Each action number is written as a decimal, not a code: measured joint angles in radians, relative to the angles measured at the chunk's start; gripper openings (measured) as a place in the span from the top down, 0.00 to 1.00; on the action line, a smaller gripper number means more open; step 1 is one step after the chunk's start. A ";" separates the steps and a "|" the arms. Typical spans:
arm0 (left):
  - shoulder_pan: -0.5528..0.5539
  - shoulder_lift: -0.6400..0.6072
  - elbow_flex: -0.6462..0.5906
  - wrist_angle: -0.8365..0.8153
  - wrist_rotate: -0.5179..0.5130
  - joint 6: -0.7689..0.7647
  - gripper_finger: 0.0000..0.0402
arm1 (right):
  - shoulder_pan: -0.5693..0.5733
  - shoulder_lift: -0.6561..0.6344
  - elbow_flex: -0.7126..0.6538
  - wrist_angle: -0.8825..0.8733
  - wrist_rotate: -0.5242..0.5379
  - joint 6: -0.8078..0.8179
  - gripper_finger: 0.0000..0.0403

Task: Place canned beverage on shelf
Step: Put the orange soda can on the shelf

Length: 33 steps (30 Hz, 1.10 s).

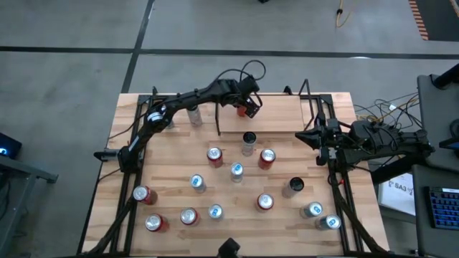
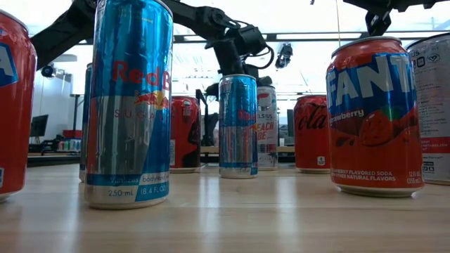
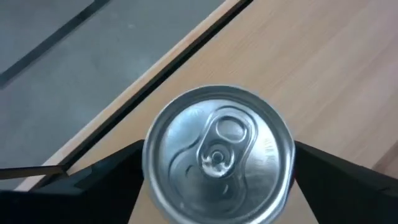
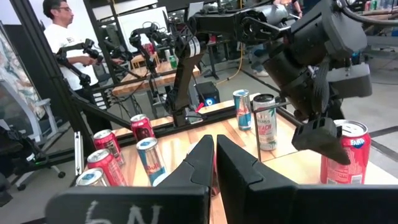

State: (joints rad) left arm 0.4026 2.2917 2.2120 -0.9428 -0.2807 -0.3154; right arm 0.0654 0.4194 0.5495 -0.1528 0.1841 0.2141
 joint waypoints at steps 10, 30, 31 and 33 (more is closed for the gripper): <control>-0.030 -0.053 0.123 -0.197 -0.059 0.083 0.08 | 0.000 0.022 0.000 0.015 0.004 0.038 0.98; -0.384 -0.408 -0.036 -0.521 -0.505 0.180 0.17 | -0.001 0.536 0.190 0.091 0.164 0.142 0.98; -0.394 -0.446 -0.090 -0.518 -0.515 0.176 0.18 | -0.002 0.565 0.214 0.110 0.168 0.148 0.98; -0.413 -0.529 -0.215 -0.486 -0.522 0.150 0.18 | -0.007 0.622 0.249 0.121 0.177 0.155 0.98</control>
State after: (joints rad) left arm -0.0101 1.7626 1.9974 -1.4291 -0.8024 -0.1649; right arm 0.0584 1.0411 0.7986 -0.0317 0.3611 0.3686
